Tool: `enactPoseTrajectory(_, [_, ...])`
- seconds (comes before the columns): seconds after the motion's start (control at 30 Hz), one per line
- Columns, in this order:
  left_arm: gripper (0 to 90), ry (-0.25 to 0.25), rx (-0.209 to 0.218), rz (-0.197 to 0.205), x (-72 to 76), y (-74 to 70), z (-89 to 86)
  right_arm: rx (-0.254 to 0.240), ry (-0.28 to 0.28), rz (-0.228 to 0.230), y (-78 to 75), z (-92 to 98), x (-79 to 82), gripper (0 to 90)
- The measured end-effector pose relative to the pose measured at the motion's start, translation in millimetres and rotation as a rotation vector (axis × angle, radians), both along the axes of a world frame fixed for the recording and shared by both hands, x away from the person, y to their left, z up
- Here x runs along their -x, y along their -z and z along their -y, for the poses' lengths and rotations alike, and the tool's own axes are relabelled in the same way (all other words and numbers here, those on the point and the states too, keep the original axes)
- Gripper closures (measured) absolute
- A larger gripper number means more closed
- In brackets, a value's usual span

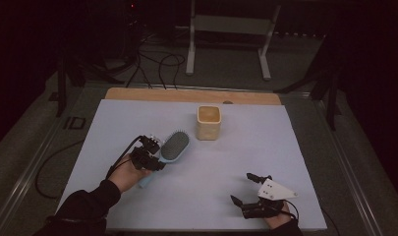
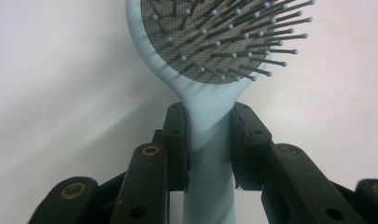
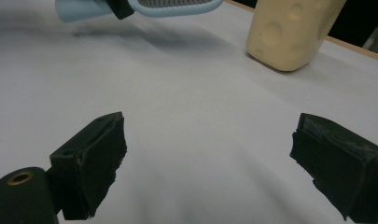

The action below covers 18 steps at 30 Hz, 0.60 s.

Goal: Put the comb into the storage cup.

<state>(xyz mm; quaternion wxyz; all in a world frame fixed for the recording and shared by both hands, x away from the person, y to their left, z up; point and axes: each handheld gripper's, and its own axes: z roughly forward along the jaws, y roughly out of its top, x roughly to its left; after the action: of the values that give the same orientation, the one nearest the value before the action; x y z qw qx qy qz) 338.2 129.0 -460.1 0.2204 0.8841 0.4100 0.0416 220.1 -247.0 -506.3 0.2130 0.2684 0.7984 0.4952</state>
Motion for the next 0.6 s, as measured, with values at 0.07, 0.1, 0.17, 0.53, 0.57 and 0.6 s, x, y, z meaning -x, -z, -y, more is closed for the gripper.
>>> enactPoseTrajectory(0.07, [70.2,0.004,0.012,0.016,1.0,-2.6,0.6,0.000,-0.002,0.004,-0.6,0.4,-0.1,9.5])
enactPoseTrajectory(0.1, [70.2,0.009,0.018,0.015,1.1,-4.1,0.6,-0.002,-0.001,0.003,-0.6,0.6,-0.3,9.5])
enactPoseTrajectory(0.17, [70.3,0.009,0.026,0.036,2.4,-7.3,1.4,-0.005,0.001,-0.002,0.0,0.3,0.0,9.5])
enactPoseTrajectory(0.53, [70.3,0.012,0.098,0.100,2.7,-25.0,0.8,-0.002,-0.001,0.000,-0.4,1.1,-0.4,9.6])
enactPoseTrajectory(0.57, [70.3,0.012,0.108,0.107,2.5,-27.0,1.0,-0.001,-0.001,0.002,-0.5,0.8,-0.2,9.6])
enactPoseTrajectory(0.6, [70.3,0.016,0.122,0.114,2.2,-29.3,1.0,-0.001,0.000,0.004,-0.7,0.8,-0.1,9.6])
